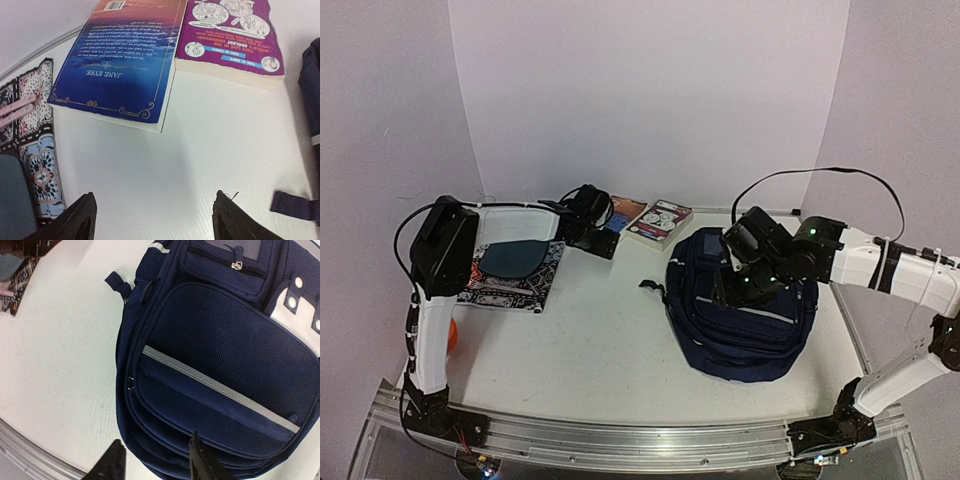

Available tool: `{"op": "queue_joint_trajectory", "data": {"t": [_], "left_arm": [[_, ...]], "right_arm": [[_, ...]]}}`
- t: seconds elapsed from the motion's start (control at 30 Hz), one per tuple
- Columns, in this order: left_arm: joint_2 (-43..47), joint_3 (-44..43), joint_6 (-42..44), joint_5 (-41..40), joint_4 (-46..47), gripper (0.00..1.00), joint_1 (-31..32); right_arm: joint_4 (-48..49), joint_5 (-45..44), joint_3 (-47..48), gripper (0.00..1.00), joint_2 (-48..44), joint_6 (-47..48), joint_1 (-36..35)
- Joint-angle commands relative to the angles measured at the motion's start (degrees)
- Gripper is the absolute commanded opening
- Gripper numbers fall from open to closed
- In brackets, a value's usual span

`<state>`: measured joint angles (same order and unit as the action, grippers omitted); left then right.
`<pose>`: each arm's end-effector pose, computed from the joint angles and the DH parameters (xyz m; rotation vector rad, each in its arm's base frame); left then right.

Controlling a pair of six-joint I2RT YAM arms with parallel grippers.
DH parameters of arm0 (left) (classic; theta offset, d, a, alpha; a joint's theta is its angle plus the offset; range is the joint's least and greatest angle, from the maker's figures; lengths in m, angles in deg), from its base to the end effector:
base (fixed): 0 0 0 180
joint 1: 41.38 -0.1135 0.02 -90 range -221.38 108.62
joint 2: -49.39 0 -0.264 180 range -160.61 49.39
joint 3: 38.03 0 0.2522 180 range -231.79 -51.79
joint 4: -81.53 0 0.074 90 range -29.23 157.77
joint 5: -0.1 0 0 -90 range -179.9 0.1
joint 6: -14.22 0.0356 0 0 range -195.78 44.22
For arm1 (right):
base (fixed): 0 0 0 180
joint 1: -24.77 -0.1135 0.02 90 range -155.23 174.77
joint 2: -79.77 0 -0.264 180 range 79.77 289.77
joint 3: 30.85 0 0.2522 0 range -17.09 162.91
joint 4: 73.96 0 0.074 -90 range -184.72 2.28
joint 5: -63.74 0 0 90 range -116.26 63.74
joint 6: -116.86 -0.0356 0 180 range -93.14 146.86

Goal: Pack the student bag
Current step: Place the student bag at the center of the board, then move the book to the center of the board.

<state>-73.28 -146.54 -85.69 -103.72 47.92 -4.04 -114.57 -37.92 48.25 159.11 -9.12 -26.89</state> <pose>0.3868 -0.2844 0.1936 0.4547 2.3317 -0.1038 0.1953 0.2353 0.3007 -0.2100 2.3226 0.5660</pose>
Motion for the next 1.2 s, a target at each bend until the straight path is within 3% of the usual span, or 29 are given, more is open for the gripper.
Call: {"op": "queue_joint_trajectory", "data": {"t": [0.0,0.2,0.4,0.57,0.7,0.93,1.17], "left_arm": [[-5.05,-8.43,14.07,-5.62,-2.65,0.80,0.19],[-12.56,-17.56,21.41,-8.38,-2.65,0.78,0.19],[-20.29,-25.48,26.03,-13.48,-2.56,0.74,-0.03],[-25.34,-31.31,28.31,-13.25,-2.56,0.68,-0.60],[-27.13,-33.28,30.19,-13.39,-2.55,0.51,-0.82],[-25.38,-30.28,30.04,-10.28,-2.54,0.01,-1.05],[-15.59,-17.24,23.26,-3.93,-2.44,0.00,-0.13]], "right_arm": [[-0.43,-0.95,0.09,0.56,-2.24,-0.55,0.24],[-0.30,-1.01,0.12,0.65,-3.66,-1.55,0.25],[-0.39,-0.80,0.31,0.68,-5.19,-2.54,0.24],[-0.48,-0.49,0.05,0.69,-6.34,-3.21,0.26],[-0.66,-0.87,0.22,0.69,-6.95,-3.55,0.24],[-0.66,-0.86,0.57,0.70,-6.57,-3.22,0.24],[-0.64,-1.19,2.27,0.70,-5.44,-1.62,0.24]]}}
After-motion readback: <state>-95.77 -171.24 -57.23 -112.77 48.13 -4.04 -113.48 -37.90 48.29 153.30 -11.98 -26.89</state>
